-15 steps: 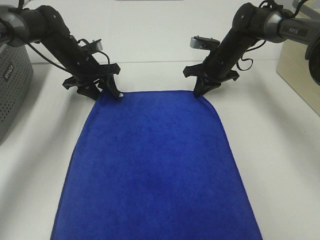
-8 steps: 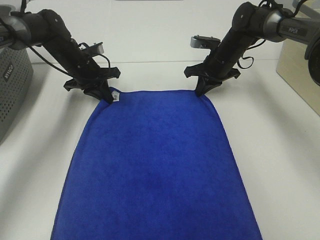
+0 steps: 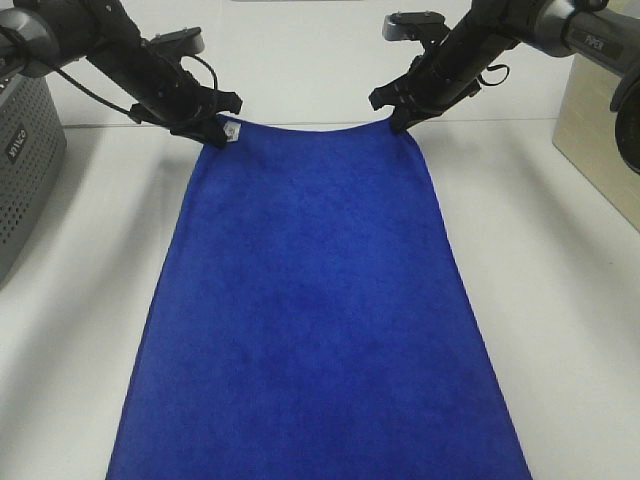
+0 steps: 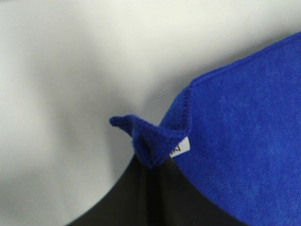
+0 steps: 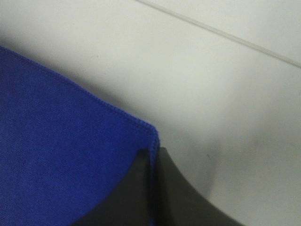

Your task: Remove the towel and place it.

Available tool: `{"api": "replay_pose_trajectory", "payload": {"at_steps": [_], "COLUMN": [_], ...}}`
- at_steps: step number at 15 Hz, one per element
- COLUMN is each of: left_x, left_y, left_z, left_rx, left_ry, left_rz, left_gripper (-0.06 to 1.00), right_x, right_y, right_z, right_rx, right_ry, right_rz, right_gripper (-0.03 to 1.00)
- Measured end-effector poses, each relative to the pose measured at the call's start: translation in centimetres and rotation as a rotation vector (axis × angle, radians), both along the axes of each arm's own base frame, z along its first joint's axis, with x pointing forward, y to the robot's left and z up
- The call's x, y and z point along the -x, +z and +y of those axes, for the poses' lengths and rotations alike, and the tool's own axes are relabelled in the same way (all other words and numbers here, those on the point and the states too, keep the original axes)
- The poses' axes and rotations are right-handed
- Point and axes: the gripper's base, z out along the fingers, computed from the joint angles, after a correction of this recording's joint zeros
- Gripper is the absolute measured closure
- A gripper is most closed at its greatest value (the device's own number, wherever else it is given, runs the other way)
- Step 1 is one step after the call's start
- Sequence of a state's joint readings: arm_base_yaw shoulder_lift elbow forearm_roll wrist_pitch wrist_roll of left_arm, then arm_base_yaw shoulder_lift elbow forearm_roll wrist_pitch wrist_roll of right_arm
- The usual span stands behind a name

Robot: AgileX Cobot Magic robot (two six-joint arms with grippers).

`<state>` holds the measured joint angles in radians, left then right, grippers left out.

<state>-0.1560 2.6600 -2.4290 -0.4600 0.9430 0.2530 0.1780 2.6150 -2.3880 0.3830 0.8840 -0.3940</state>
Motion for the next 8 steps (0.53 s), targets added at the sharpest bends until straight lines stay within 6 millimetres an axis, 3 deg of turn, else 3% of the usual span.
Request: {"api": "replay_pose_trajectory", "payload": {"at_steps": [8], "left_x": [-2.1], "left_y": [1.8], "left_z": [0.3], "left_rx": [-0.043], "left_ry": [0.008], "left_rz": [-0.297], "left_gripper": [0.94], "right_x": [-1.8], "right_y": [1.0], "right_z": [-0.2], "right_rx": [0.000], "right_ry": [-0.041], "right_rz": [-0.227], "right_gripper": [0.95]}}
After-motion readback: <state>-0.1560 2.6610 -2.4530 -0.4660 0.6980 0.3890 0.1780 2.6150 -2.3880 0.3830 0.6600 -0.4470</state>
